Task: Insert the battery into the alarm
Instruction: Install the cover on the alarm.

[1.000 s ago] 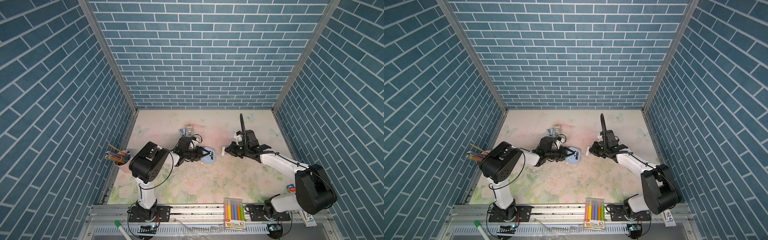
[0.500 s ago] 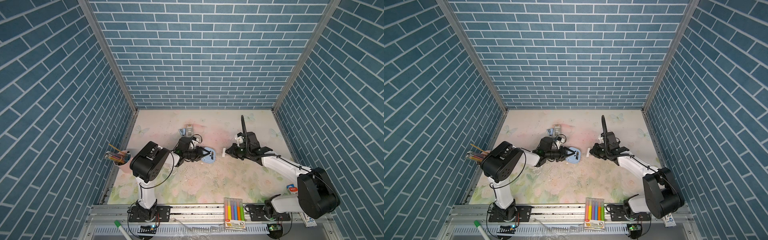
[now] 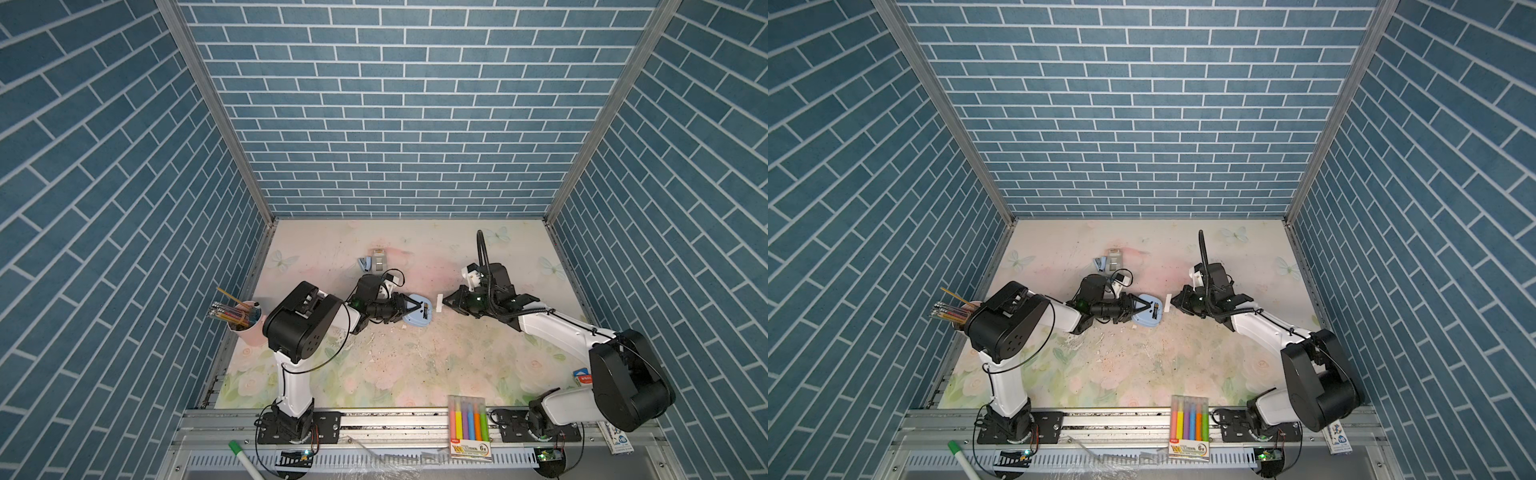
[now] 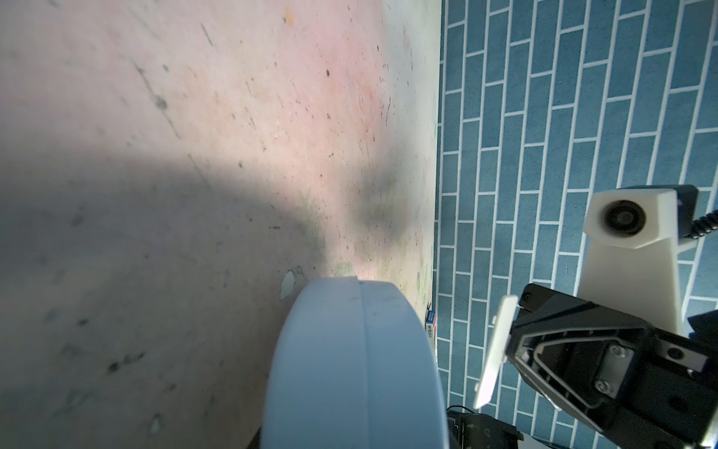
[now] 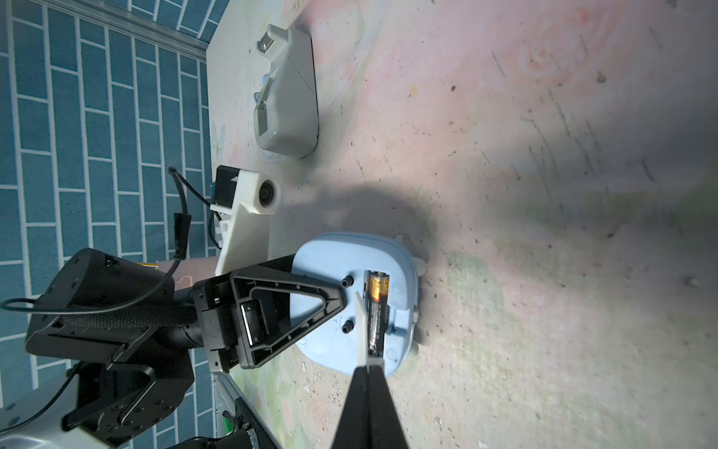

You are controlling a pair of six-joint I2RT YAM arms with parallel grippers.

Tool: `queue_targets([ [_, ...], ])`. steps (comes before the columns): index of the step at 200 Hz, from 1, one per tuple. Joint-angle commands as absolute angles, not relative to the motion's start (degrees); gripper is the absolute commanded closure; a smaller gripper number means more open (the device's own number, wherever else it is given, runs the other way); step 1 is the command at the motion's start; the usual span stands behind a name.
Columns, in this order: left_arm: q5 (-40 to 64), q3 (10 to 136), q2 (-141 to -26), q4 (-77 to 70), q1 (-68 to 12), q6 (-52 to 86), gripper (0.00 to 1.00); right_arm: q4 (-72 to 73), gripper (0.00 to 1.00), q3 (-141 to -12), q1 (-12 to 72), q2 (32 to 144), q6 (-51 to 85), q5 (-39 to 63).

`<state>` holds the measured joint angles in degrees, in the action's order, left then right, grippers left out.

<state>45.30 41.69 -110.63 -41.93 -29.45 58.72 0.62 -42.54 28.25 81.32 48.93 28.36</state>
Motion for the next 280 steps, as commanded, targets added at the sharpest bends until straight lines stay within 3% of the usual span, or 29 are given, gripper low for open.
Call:
queue_targets([
  [1, 43.67, 40.17, -113.0, -39.35, -29.66, 58.45, 0.98, 3.43, 1.0, -41.74, 29.43, 83.06, 50.9, 29.88],
  [280, 43.31, 40.18, -113.13, -40.08, -29.66, 58.77, 0.98, 14.59, 1.0, -41.05, 31.48, 93.54, 55.45, 31.99],
])
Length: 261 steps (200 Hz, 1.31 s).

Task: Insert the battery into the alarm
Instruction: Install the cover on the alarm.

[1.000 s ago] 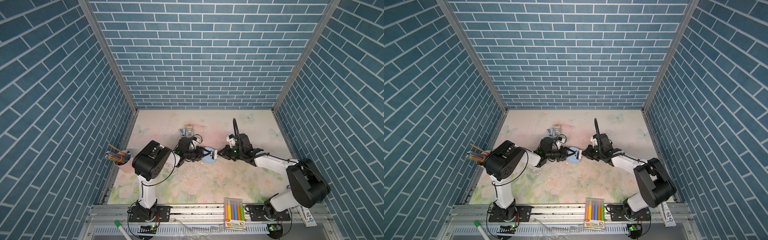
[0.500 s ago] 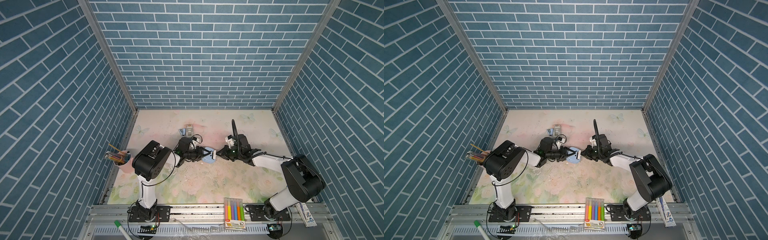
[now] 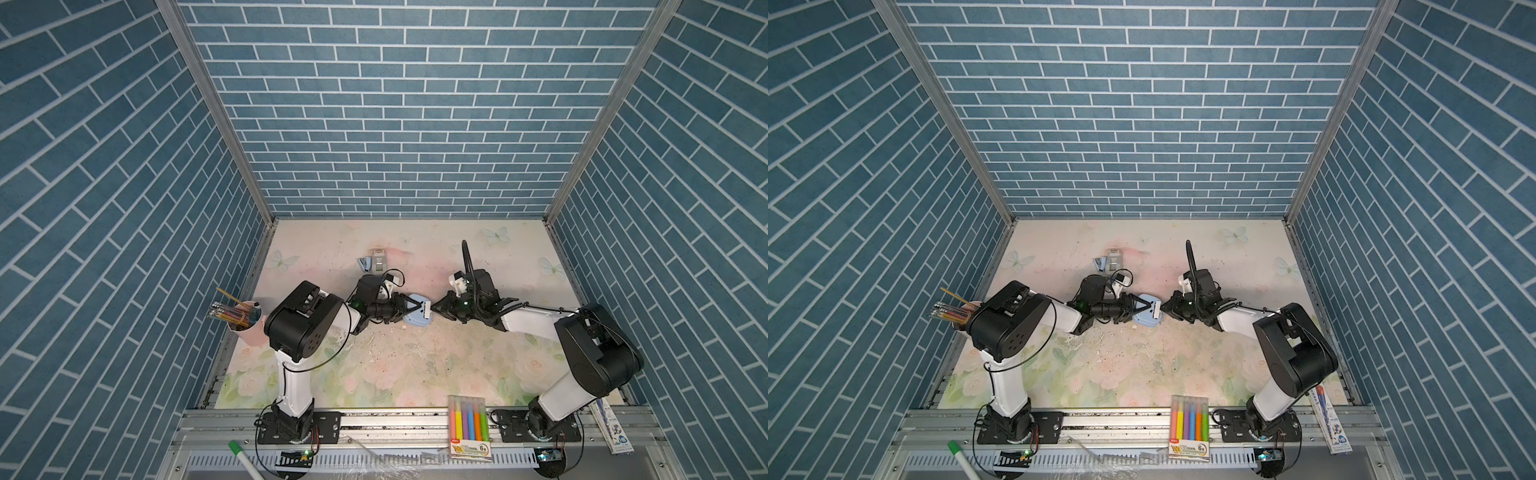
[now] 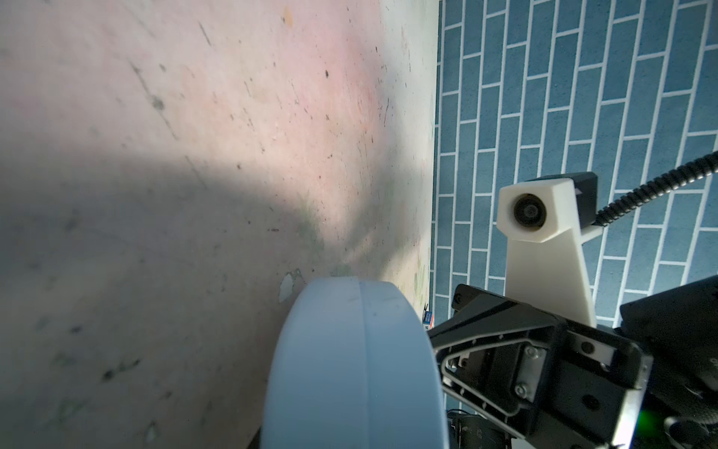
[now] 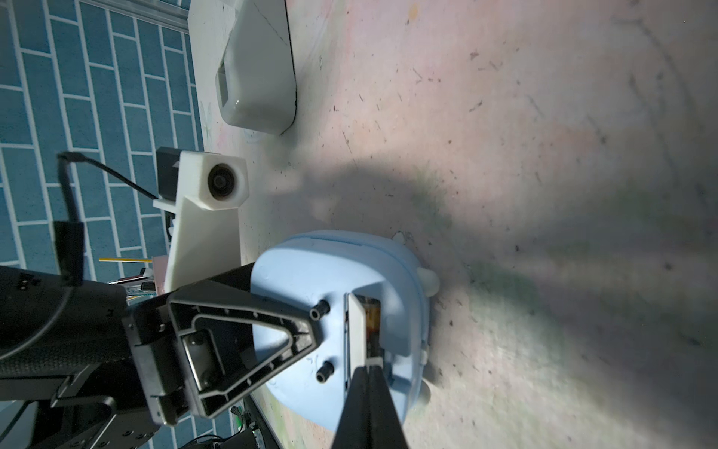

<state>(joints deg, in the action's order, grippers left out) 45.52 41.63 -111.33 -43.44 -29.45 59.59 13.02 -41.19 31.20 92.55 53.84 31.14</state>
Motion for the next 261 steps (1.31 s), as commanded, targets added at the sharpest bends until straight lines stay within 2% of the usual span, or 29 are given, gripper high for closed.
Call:
queue_targets([
  [1, 43.28, 40.17, -113.12, -40.08, -29.64, 58.78, 0.98, 14.59, 1.0, -41.05, 31.51, 93.57, 55.45, 31.99],
  [134, 43.49, 40.17, -113.29, -40.34, -29.67, 58.9, 0.98, 10.93, 1.0, -42.95, 31.46, 95.31, 54.0, 31.47],
  [191, 43.4, 40.21, -113.2, -40.44, -29.69, 58.96, 0.98, 8.18, 0.84, -44.8, 31.46, 95.36, 53.09, 31.19],
  [221, 43.42, 40.18, -113.23, -40.44, -29.62, 58.89, 0.98, 8.19, 0.81, -45.2, 31.49, 95.86, 53.17, 31.2],
  [239, 43.42, 40.19, -113.25, -40.43, -29.62, 58.95, 0.98, 8.02, 0.81, -45.55, 31.48, 95.75, 53.18, 31.02],
  [261, 43.49, 40.17, -113.29, -40.56, -29.63, 58.9, 0.98, 7.65, 0.88, -46.3, 31.48, 95.87, 52.92, 31.01],
])
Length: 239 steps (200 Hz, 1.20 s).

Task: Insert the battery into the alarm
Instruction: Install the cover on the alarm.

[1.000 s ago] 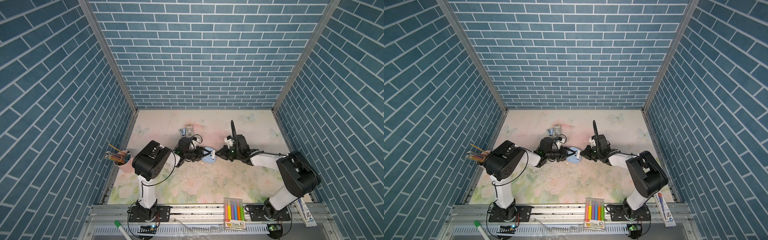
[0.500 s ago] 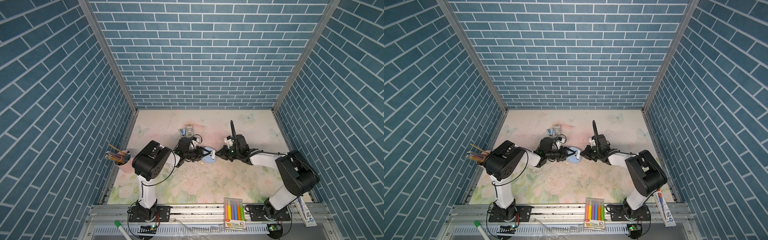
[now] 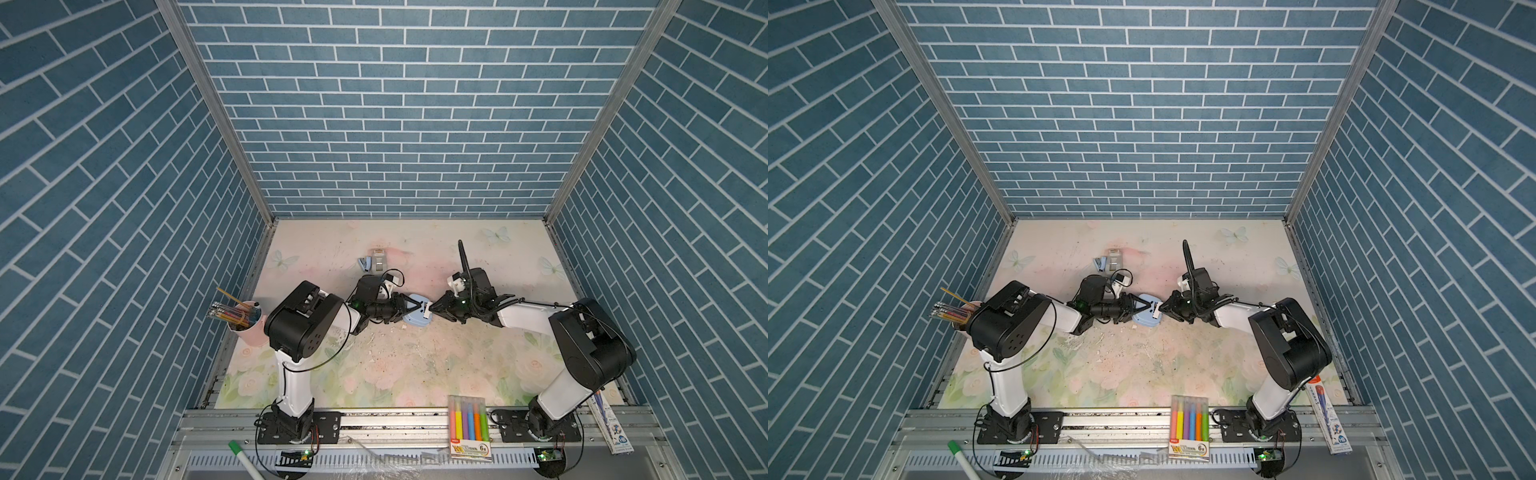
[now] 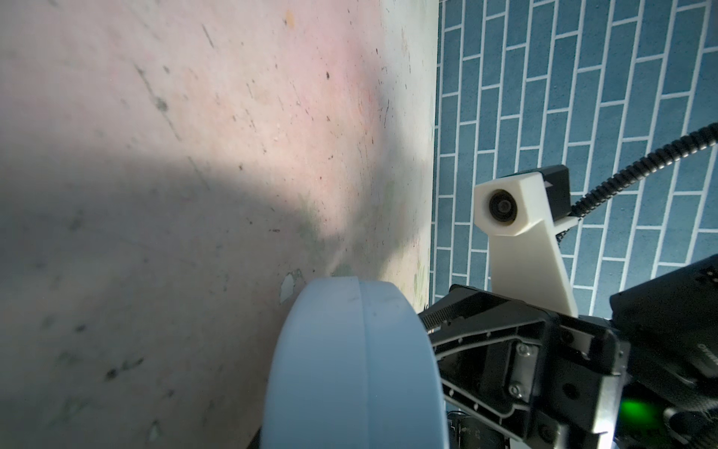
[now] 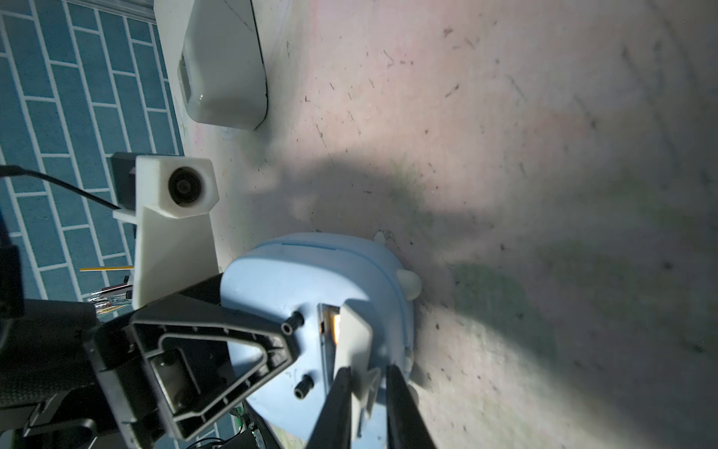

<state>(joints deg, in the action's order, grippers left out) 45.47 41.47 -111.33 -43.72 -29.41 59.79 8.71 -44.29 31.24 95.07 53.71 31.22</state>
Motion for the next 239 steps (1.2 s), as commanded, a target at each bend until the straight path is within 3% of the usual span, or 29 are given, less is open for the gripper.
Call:
queue_targets([
  [1, 43.5, 40.21, -113.29, -40.54, -29.62, 58.9, 0.98, 7.6, 0.88, -46.35, 31.52, 95.84, 52.92, 31.02],
  [63, 43.41, 40.19, -113.29, -40.56, -29.66, 59.04, 0.98, 6.25, 0.99, -47.99, 31.86, 97.16, 51.86, 31.55],
  [239, 45.34, 38.66, -114.43, -44.86, -28.94, 60.85, 0.98, 2.03, 1.0, -50.44, 30.85, 97.71, 50.54, 41.03],
])
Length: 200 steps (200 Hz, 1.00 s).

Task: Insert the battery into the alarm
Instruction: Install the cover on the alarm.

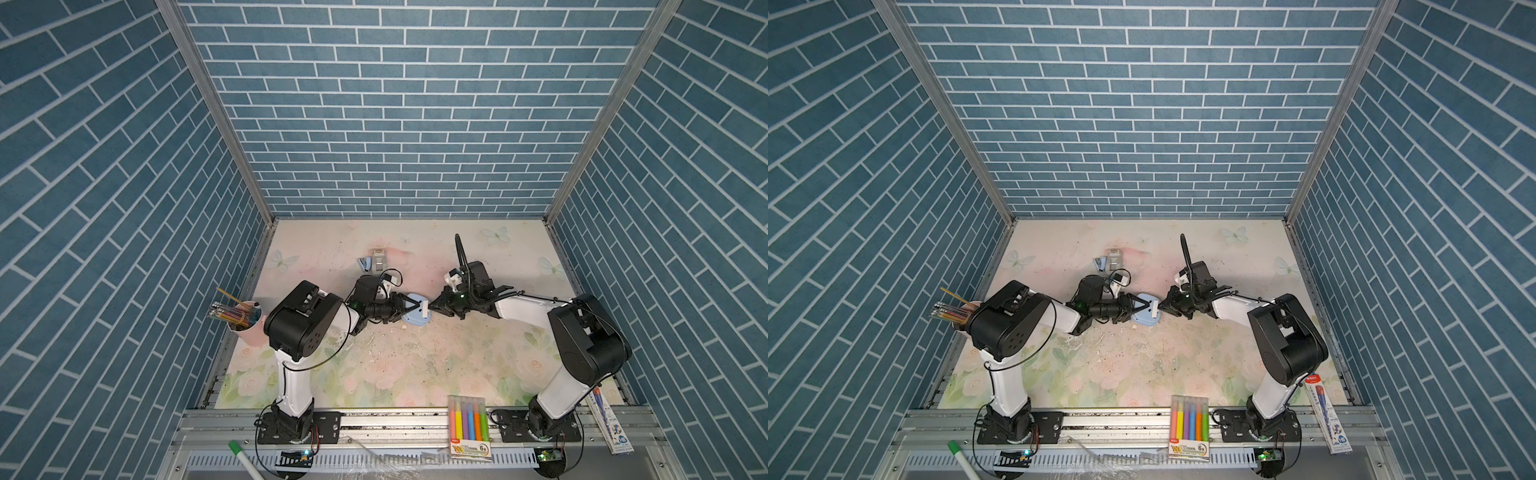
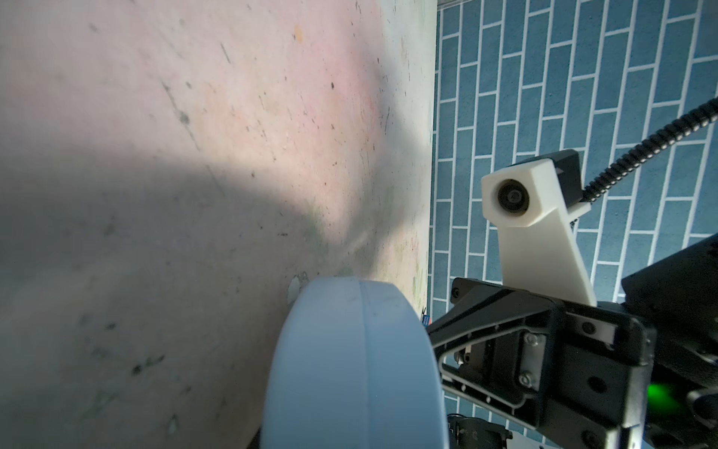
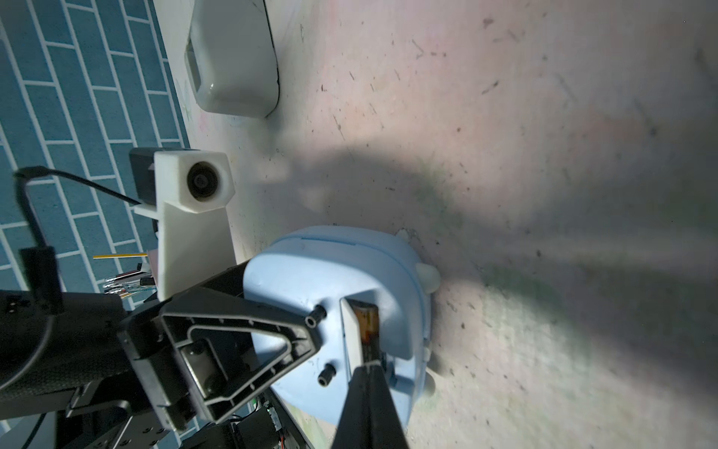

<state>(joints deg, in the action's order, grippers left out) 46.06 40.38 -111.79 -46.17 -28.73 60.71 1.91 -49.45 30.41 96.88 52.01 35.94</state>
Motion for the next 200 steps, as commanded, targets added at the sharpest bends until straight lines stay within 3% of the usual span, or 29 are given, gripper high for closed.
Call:
queue_targets([
  [1, 45.34, 38.67, -114.48, -44.88, -28.93, 60.84, 0.98, 2.03, 1.0, -50.4, 30.85, 97.76, 50.54, 41.04],
  [104, 45.2, 38.23, -114.63, -45.6, -28.81, 61.31, 0.98, 9.38, 1.0, -46.88, 30.76, 100.17, 56.87, 37.12],
  [200, 45.05, 37.79, -114.7, -46.43, -28.5, 61.87, 0.98, 4.81, 1.0, -48.34, 30.68, 97.38, 58.95, 35.56],
])
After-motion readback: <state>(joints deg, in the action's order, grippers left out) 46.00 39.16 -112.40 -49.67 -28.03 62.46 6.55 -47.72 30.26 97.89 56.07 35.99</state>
